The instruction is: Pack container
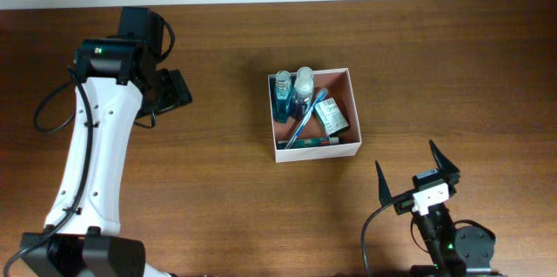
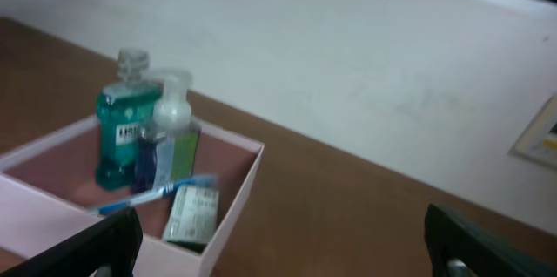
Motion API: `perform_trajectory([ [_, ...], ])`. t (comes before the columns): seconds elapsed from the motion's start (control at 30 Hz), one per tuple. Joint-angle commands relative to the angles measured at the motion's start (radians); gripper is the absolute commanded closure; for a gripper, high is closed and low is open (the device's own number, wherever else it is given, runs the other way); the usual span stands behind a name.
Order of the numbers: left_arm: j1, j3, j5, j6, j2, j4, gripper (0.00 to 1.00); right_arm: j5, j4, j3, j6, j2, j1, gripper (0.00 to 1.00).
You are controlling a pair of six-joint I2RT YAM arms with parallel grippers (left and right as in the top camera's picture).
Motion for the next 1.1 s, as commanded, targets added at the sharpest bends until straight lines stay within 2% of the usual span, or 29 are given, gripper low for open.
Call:
perform_trajectory([
  [0.0,0.002,-0.002,-0.007,-0.009,0.008,0.002,0.01,-0.013,0.003,-0.041,-0.009,-0.011,0.000,0.02],
  [0.5,0.002,-0.002,-0.007,-0.009,0.008,0.002,0.01,0.084,0.026,-0.088,0.127,-0.011,0.000,0.02],
  [0.67,0.002,-0.002,-0.007,-0.009,0.008,0.002,0.01,0.202,0.016,-0.088,0.266,-0.011,0.000,0.02],
  [1.07,0.002,-0.002,-0.007,-0.009,0.008,0.002,0.01,0.220,0.010,-0.088,0.278,-0.011,0.000,0.02],
])
